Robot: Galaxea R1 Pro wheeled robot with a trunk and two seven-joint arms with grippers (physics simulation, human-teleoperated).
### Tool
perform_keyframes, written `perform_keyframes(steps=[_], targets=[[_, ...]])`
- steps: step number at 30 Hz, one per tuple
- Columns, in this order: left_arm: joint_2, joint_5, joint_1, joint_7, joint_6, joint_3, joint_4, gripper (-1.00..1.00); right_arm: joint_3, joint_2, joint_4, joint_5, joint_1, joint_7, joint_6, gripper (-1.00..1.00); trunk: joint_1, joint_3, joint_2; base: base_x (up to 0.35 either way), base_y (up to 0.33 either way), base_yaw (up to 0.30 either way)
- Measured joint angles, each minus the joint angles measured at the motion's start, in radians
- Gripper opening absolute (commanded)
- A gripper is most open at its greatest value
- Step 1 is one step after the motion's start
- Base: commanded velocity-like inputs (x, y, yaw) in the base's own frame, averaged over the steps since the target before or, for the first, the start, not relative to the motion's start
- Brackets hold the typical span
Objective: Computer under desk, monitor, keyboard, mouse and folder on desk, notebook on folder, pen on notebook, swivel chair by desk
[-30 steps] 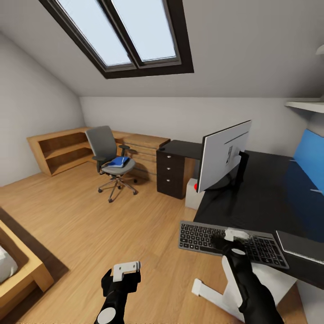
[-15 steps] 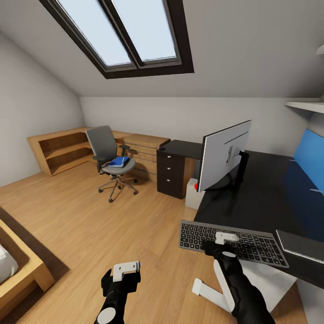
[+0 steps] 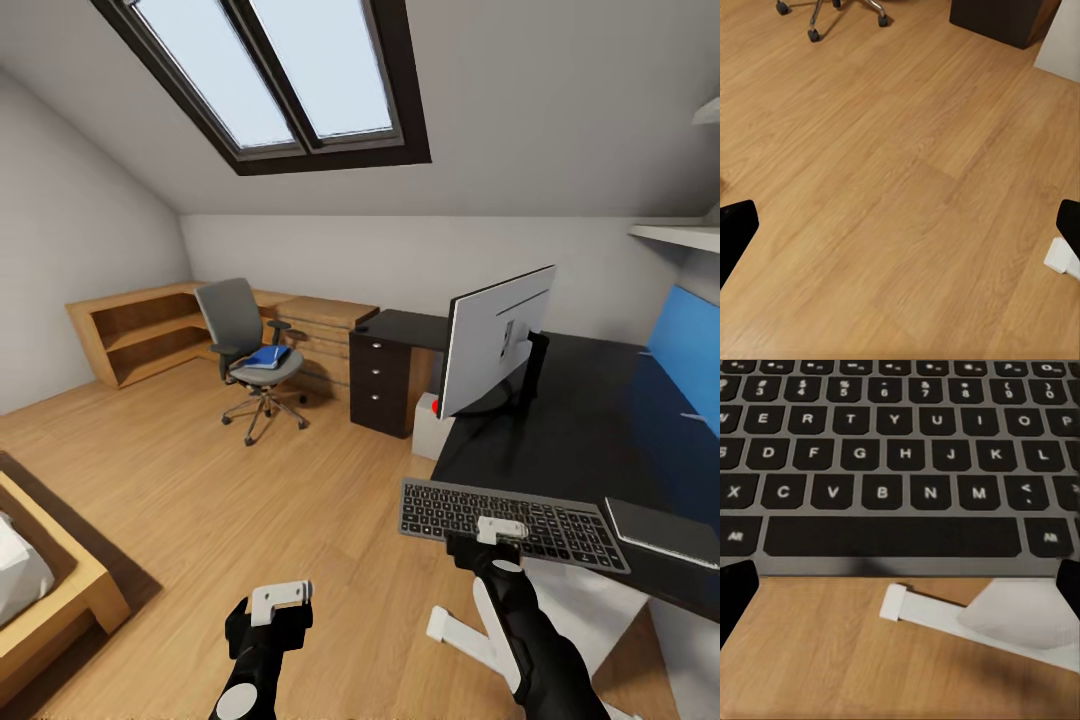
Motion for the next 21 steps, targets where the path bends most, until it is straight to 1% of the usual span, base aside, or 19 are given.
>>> perform_keyframes(steps=[3, 8, 11, 21], targets=[[0.000, 0.000, 0.000, 0.000, 0.000, 0.000, 0.000, 1.00, 0.000, 0.001, 0.001, 0.000, 0.000, 0.000, 0.000, 1.00, 0.000, 0.000, 0.000, -0.054, 0.003, 0.000], [0.000, 0.000, 0.000, 0.000, 0.000, 0.000, 0.000, 1.00, 0.001, 0.001, 0.002, 0.000, 0.000, 0.001, 0.000, 1.00, 0.000, 0.000, 0.000, -0.192, 0.001, 0.000], [0.000, 0.000, 0.000, 0.000, 0.000, -0.001, 0.000, 1.00, 0.005, 0.002, 0.003, 0.000, 0.000, 0.001, 0.000, 1.00, 0.000, 0.000, 0.000, -0.089, 0.000, 0.000], [0.000, 0.000, 0.000, 0.000, 0.000, -0.001, 0.000, 1.00, 0.043, 0.002, 0.064, -0.001, 0.000, 0.006, -0.004, 1.00, 0.000, 0.000, 0.000, -0.019, 0.001, 0.000]])
